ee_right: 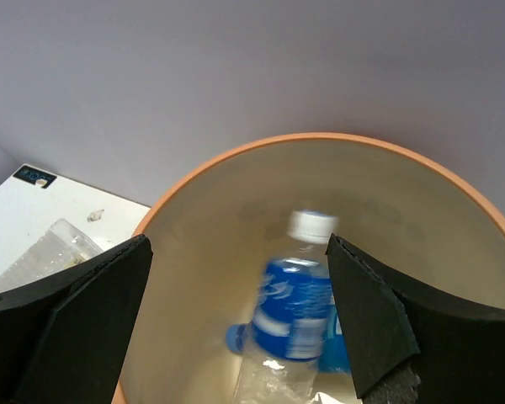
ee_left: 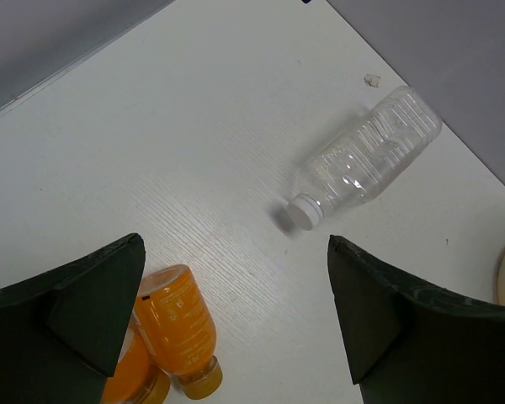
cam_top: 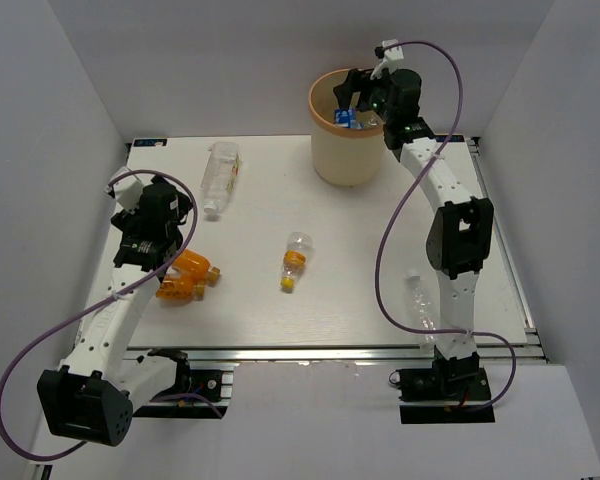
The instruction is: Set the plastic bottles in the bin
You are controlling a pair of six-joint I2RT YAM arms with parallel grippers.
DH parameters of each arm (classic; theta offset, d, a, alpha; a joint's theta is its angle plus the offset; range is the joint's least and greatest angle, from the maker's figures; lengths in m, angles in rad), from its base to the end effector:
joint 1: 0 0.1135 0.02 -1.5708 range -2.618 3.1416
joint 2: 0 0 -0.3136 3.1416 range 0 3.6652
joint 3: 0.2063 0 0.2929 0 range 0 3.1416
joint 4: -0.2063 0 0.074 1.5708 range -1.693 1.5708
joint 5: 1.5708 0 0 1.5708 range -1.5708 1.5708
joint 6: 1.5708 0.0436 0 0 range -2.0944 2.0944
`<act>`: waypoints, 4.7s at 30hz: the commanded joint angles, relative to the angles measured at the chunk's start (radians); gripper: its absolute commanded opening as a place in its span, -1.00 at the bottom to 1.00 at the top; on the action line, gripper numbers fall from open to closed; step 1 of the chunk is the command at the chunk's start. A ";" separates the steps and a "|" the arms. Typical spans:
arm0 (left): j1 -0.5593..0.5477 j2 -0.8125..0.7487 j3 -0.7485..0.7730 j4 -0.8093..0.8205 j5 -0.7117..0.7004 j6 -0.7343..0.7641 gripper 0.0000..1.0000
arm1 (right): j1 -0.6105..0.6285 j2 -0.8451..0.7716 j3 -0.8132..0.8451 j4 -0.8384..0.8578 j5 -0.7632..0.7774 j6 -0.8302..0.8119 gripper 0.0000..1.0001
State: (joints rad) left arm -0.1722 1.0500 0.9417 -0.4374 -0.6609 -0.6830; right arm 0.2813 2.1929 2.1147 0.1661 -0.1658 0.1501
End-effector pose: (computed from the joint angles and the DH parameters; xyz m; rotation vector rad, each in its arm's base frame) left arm 0.2490 -0.0162 0.3579 -0.8612 1.8009 0.1544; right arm 0.5838 0.1762 0.4160 -0.2335 1.4837 0.4710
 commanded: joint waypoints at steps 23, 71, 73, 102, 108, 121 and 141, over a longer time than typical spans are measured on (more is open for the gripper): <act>-0.016 0.168 0.000 0.299 0.754 0.183 0.96 | -0.013 -0.929 -1.058 -0.687 0.361 0.198 0.79; -0.018 0.182 -0.001 0.218 0.544 0.106 0.96 | 0.018 -0.586 -0.417 0.322 -0.180 -0.013 -1.00; -0.016 0.167 -0.004 0.193 0.500 0.061 0.96 | 0.018 -0.503 -0.353 0.409 -0.098 0.002 -1.00; -0.013 0.027 -0.032 0.065 0.357 -0.047 0.96 | 0.140 -0.731 -0.758 0.029 -0.042 0.105 0.79; -0.013 0.019 -0.043 0.032 0.331 -0.075 0.96 | 0.284 -0.792 -0.956 -0.065 0.197 0.219 0.79; -0.013 -0.039 -0.083 0.012 0.317 -0.082 0.96 | 0.598 -0.582 -1.044 -0.068 0.502 0.474 0.79; -0.013 -0.176 -0.147 -0.083 0.291 -0.162 0.96 | 0.634 -0.343 -1.050 0.026 0.496 0.585 0.79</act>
State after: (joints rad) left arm -0.1871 0.9203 0.8089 -0.4908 -0.3813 -0.8280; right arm 0.9104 1.8156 1.0061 0.1307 0.3321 0.7162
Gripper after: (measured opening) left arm 0.983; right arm 0.895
